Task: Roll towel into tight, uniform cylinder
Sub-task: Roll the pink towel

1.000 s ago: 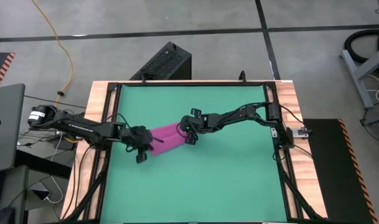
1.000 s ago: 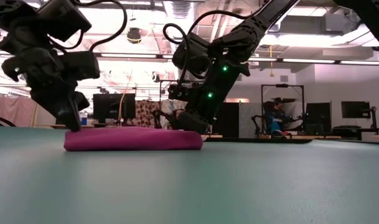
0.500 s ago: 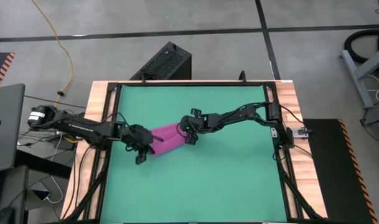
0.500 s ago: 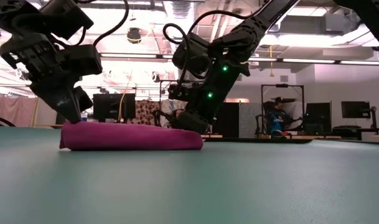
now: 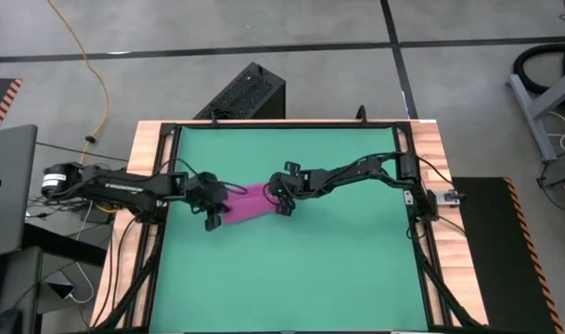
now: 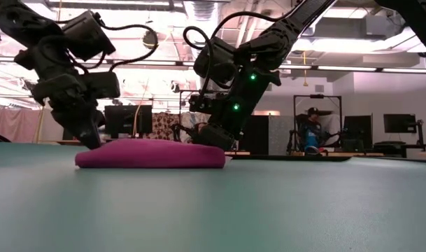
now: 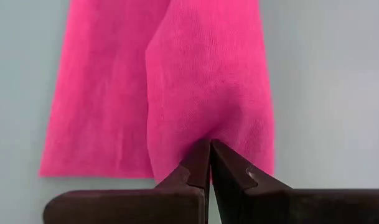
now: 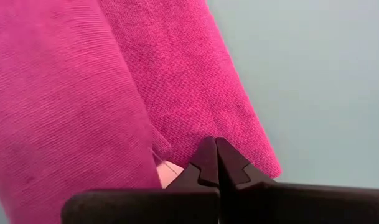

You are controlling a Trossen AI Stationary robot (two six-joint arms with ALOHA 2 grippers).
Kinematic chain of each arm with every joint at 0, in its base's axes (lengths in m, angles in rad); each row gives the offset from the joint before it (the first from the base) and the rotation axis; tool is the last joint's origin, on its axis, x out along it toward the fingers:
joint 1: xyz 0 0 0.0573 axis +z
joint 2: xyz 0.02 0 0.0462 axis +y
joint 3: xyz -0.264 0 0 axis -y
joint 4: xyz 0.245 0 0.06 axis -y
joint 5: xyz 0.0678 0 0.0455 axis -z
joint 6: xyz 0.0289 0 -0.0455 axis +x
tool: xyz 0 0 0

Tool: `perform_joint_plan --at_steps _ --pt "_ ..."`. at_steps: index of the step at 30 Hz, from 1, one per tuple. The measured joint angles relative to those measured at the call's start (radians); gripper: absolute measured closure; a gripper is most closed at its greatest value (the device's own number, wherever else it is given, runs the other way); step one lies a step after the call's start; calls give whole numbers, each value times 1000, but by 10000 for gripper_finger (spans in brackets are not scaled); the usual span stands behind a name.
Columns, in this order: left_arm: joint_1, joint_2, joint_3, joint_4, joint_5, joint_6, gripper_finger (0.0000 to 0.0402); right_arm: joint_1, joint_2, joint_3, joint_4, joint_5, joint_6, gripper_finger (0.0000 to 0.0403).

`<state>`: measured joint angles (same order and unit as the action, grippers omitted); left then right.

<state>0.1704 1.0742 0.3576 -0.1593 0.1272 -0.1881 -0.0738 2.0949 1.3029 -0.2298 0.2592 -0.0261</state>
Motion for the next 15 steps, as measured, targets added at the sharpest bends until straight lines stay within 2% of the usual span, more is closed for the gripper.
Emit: perform_joint_plan --at_steps 4,10,15 --pt "25 54 0 5 -1 34 401 0 0 0 0 0 0 399" --pt "41 155 2 103 41 49 401 0 0 0 0 -8 0 398" --pt "38 143 3 118 104 -22 401 0 0 0 0 -10 0 395"
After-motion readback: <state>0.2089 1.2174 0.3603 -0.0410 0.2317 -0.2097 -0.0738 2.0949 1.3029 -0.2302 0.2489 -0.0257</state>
